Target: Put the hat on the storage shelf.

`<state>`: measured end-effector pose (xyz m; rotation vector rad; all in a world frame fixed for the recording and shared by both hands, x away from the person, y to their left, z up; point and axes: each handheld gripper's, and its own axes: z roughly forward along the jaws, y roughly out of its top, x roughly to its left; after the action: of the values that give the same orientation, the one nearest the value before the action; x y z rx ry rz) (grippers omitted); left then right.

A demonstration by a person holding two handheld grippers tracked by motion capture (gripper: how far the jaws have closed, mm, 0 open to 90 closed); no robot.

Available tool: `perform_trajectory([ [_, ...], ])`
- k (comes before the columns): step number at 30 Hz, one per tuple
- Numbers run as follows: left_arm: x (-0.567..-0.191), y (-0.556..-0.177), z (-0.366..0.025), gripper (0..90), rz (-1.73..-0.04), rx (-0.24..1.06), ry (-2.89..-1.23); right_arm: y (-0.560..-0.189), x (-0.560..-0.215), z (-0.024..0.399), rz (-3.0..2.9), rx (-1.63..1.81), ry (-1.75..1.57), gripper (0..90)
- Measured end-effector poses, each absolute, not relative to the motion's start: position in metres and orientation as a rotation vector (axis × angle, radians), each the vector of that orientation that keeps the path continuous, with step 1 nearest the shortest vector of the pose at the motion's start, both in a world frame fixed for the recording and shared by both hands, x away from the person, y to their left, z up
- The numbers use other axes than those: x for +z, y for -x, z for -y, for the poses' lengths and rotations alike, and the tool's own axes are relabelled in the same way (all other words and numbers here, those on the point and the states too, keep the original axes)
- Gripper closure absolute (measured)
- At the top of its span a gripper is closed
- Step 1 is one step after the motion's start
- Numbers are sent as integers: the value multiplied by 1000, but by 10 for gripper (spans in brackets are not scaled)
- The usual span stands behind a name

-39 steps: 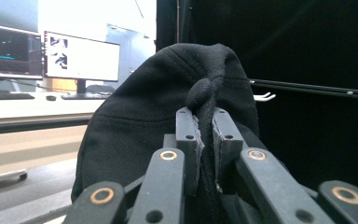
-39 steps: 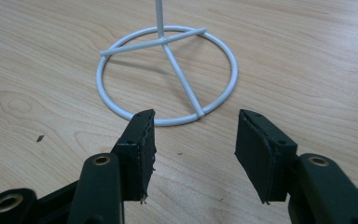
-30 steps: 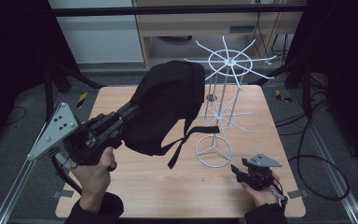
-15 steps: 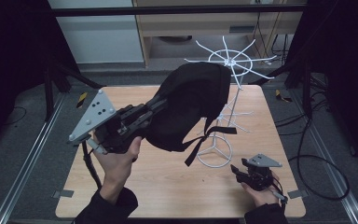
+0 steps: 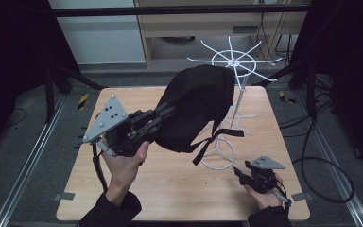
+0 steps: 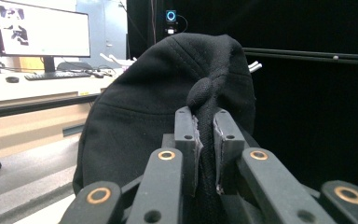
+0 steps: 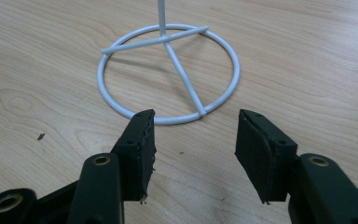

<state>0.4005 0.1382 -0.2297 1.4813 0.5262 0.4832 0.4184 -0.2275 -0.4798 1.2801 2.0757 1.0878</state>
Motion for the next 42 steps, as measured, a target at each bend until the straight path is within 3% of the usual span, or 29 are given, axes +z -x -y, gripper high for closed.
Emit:
perform_trajectory([
  [19, -273, -415, -120, 805, -592, 469, -1610, -419, -480, 227, -2076, 1084, -1274, 470],
  [31, -281, -422, -112, 763, -611, 472, -1638, -418, -480, 227, -2076, 1079, -1271, 465],
  [42, -286, -417, -114, 540, -601, 501, -1645, -418, -480, 227, -2074, 1078, -1270, 459],
])
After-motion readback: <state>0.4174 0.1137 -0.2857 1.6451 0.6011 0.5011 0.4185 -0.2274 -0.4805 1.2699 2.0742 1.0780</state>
